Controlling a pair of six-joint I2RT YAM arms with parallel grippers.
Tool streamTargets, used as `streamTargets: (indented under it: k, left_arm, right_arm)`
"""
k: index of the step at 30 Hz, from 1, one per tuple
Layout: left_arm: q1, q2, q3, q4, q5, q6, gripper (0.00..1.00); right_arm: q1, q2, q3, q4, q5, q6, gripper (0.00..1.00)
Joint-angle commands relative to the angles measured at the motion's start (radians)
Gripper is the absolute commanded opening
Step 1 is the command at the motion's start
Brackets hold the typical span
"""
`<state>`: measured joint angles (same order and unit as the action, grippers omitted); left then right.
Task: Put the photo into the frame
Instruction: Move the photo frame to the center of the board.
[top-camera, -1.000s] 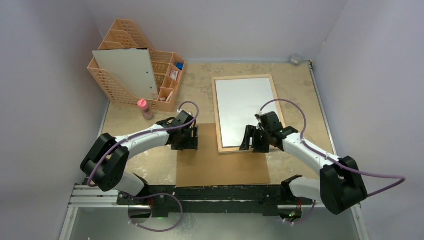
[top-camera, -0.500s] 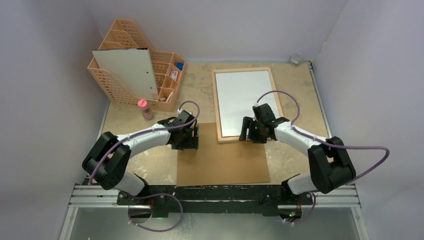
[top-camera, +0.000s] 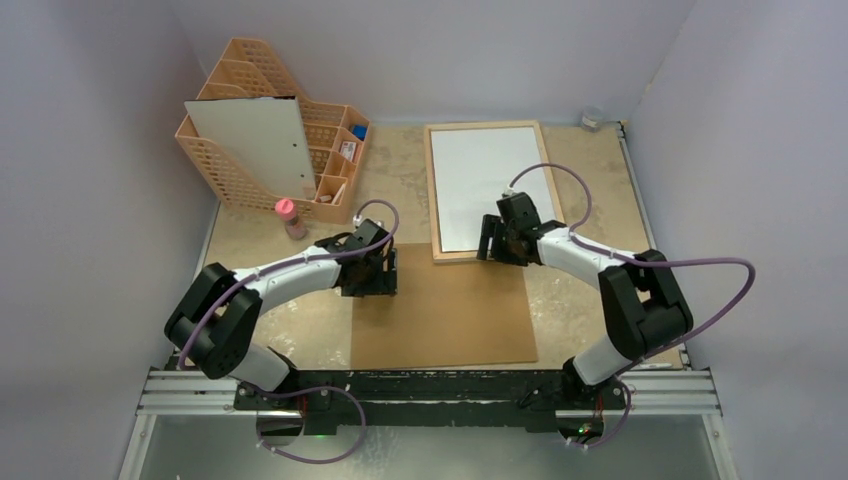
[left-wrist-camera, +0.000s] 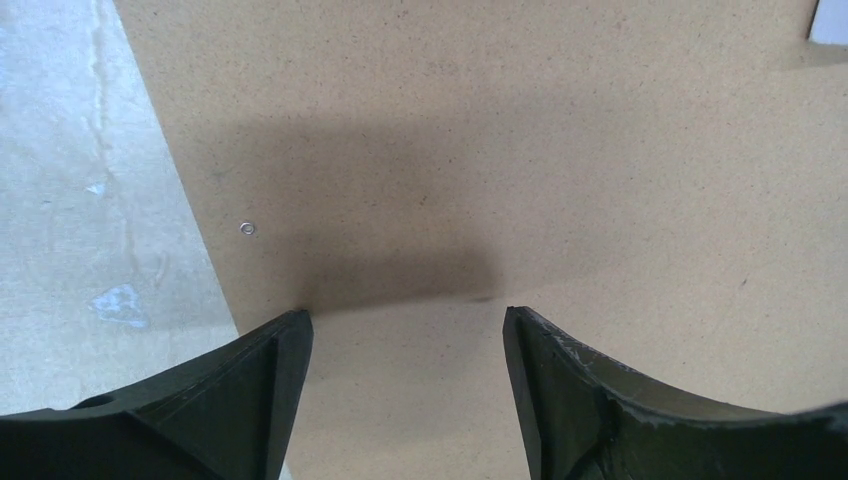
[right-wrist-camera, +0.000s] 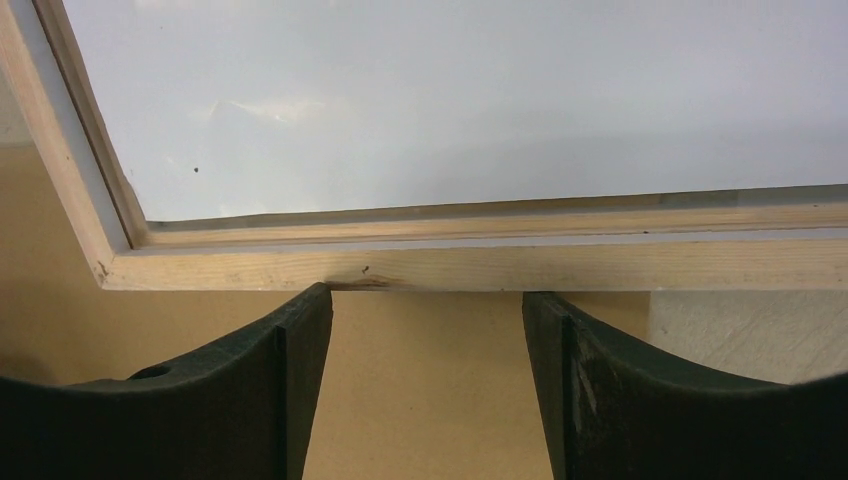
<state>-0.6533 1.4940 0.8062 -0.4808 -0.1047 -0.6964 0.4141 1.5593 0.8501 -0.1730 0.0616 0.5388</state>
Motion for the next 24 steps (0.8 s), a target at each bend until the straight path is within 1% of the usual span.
streamTargets:
  k: [1, 7, 10, 12, 15, 18, 22, 24]
  left_arm:
    - [0.034, -0.011, 0.013, -0.069, -0.054, -0.003, 0.76]
    - [0.078, -0.135, 0.006, -0.138, -0.074, -0.067, 0.87]
    - [0.109, -0.177, -0.037, -0.148, -0.069, -0.108, 0.89]
    - [0.139, -0.19, -0.08, -0.119, -0.022, -0.122, 0.89]
    - [0.178, -0.192, -0.133, -0.075, 0.066, -0.13, 0.88]
    - [0.199, -0.201, -0.159, -0.058, 0.121, -0.127, 0.87]
    - [0.224, -0.209, -0.184, -0.022, 0.2, -0.104, 0.86]
    - [0.227, -0.204, -0.19, -0.006, 0.238, -0.097, 0.85]
  right_arm:
    - [-0.003, 0.0, 0.057, -0.022, 0.085, 0.008, 0.72]
    - [-0.007, -0.148, -0.006, -0.218, 0.17, 0.112, 0.79]
    - [-0.027, -0.201, -0.045, -0.302, 0.2, 0.172, 0.81]
    - [-0.056, -0.218, -0.075, -0.339, 0.203, 0.197, 0.81]
    - [-0.105, -0.231, -0.111, -0.347, 0.171, 0.223, 0.81]
    - [-0.148, -0.24, -0.125, -0.329, 0.117, 0.235, 0.8]
    - [-0.158, -0.21, -0.163, -0.276, 0.061, 0.211, 0.8]
    - [-0.162, -0.189, -0.191, -0.237, -0.011, 0.19, 0.79]
